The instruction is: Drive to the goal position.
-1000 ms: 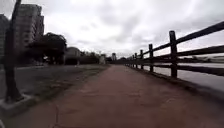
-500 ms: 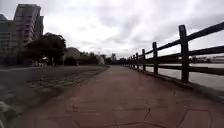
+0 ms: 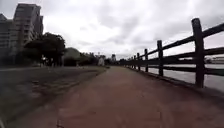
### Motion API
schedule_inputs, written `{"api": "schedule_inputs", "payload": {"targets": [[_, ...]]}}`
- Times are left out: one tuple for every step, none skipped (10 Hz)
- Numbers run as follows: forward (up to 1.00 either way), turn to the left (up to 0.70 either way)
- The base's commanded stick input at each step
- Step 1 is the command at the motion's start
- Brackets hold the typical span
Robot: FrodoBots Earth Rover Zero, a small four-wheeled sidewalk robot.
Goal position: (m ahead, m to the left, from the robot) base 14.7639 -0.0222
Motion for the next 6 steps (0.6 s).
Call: {"api": "schedule_inputs", "payload": {"targets": [[1.0, 0.0], [1.0, 0.0], [1.0, 0.0], [1.0, 0.0], [1.0, 0.0], [1.0, 0.0]]}}
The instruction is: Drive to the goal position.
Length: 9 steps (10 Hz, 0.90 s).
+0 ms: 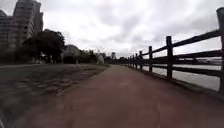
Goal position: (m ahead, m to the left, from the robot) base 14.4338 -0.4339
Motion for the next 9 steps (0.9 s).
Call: {"api": "schedule_inputs", "payload": {"targets": [[1.0, 0.0], [1.0, 0.0], [1.0, 0.0], [1.0, 0.0], [1.0, 0.0], [1.0, 0.0], [1.0, 0.0], [1.0, 0.0], [1.0, 0.0]]}}
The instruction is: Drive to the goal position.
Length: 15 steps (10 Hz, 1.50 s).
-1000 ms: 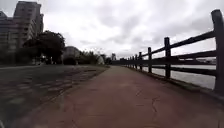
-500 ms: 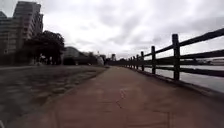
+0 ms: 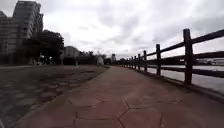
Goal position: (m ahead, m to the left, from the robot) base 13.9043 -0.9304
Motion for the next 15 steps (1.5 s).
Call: {"api": "schedule_inputs", "payload": {"targets": [[1.0, 0.0], [1.0, 0.0], [1.0, 0.0], [1.0, 0.0], [1.0, 0.0], [1.0, 0.0], [1.0, 0.0], [1.0, 0.0], [1.0, 0.0], [1.0, 0.0], [1.0, 0.0], [1.0, 0.0], [1.0, 0.0], [1.0, 0.0], [1.0, 0.0]]}}
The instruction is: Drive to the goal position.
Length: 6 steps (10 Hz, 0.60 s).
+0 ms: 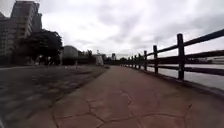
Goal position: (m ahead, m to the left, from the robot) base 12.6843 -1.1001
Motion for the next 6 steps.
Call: {"api": "schedule_inputs", "payload": {"targets": [[1.0, -0.31], [1.0, -0.35], [1.0, 0.0], [1.0, 0.0], [1.0, 0.0], [1.0, 0.0]]}}
